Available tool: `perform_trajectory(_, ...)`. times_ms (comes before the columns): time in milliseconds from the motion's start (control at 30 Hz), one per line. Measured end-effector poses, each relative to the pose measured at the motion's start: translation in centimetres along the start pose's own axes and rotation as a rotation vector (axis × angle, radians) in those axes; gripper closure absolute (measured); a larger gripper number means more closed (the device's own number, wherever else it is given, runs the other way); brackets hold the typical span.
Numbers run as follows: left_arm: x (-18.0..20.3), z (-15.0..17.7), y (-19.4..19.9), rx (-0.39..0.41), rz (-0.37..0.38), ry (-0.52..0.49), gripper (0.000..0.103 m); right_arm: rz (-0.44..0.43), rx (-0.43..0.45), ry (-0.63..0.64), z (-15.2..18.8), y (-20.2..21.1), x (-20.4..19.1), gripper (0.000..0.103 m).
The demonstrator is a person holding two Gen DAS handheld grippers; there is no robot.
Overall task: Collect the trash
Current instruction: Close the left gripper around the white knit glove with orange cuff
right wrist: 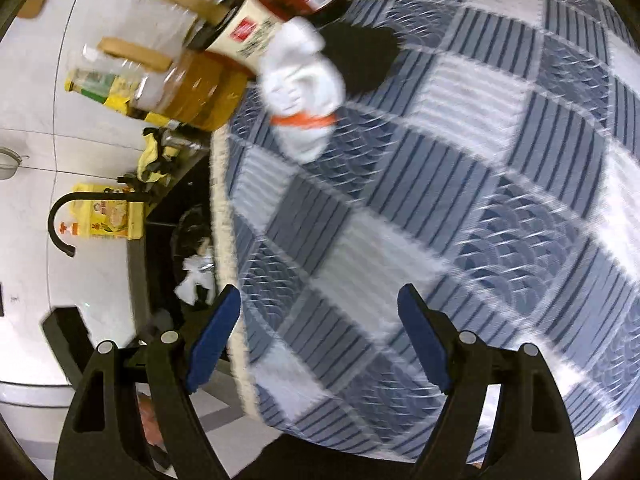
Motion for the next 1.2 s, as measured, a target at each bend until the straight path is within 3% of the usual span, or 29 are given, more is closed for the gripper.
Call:
perform_trajectory(333, 11.3, -4.3, -4.7, 0.015, -0.069, -0.130, 0.028, -0.032, 0.018, -0.014, -2.9, 5.0, 9.2, 0.023)
perform_trajectory(500, 15.1, -6.1, -7.3, 0.007, -0.111, -0.204, 0.027, -0.070, 0.019, -0.041, -3.7, 7.1, 13.3, 0.023)
perform_trajectory(600, 16.3, -7.2, -8.5, -0.008, -0.127, -0.206, 0.028, -0.093, 0.038, -0.067, -4.0, 8.5, 15.3, 0.023)
perform_trajectory(800, 18.7, -9.6, -11.9, -0.043, -0.199, -0.341, 0.028, -0.172, 0.087, -0.120, -4.4, 10.0, 17.7, 0.023)
perform_trajectory(967, 18.9, -11.1, -13.9, -0.046, -0.241, -0.380, 0.028, -0.230, 0.128, -0.123, -5.0, 11.6, 18.7, 0.023)
perform_trajectory(1200, 18.4, -12.1, -15.3, -0.073, -0.264, -0.355, 0.029, -0.252, 0.138, -0.096, -5.6, 12.2, 19.4, 0.023)
Point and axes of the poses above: each gripper's, at about its wrist camera, not at the fingertips, and y roughly against the way its jaws point, x to its right, z to its underside, the point moved 6 cm from there along -y, roughly the way its jaws point, and after that the axes turned 9 degrees about -y, right-handed, at the moved point
